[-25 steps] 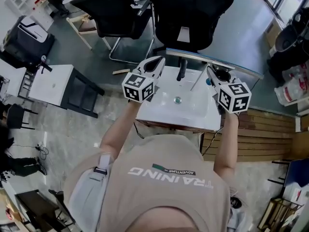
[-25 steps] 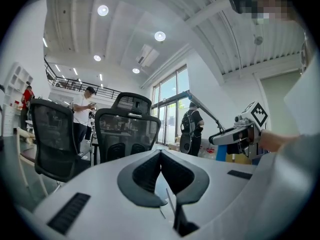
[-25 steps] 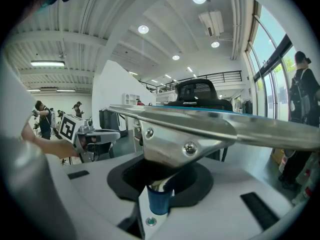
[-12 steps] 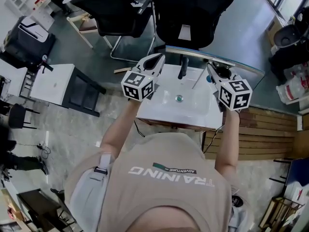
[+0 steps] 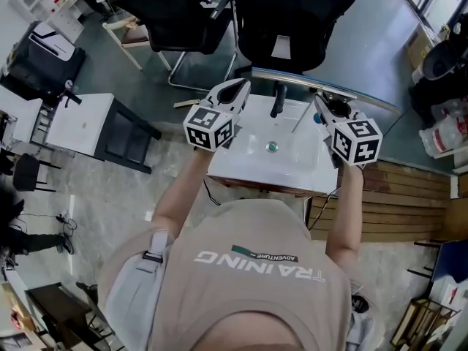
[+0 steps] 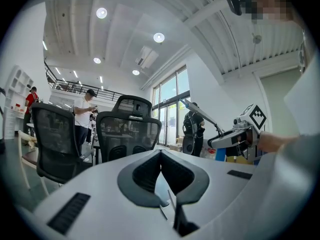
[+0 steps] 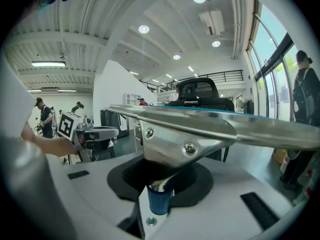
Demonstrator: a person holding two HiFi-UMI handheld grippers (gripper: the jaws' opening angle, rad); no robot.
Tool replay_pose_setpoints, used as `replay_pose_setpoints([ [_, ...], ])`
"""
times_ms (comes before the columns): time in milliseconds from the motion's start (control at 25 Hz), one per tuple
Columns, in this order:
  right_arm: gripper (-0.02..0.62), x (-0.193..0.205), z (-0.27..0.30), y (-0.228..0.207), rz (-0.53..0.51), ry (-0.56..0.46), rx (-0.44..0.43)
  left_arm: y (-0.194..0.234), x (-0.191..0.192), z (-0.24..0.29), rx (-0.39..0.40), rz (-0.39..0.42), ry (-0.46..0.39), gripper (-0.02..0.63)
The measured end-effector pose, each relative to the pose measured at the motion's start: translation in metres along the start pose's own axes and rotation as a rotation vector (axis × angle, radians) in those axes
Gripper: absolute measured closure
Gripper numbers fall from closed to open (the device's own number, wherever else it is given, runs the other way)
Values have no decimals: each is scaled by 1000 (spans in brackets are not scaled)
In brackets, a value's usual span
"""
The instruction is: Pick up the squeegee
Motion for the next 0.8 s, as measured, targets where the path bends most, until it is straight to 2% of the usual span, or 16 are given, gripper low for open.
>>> replay_pose_setpoints([
  [800,492,-7,-8,1,-29,-18,6,-11,-6,1,7,7,-14,594],
])
Point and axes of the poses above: the fingertips, and each gripper's own axes: z forward along the fingers, y to its left, x out of its underside, the point moved 5 cm from there along -z, backward along the fingers, and after that the axes turned 9 degrees about z, right-handed, at the moved point
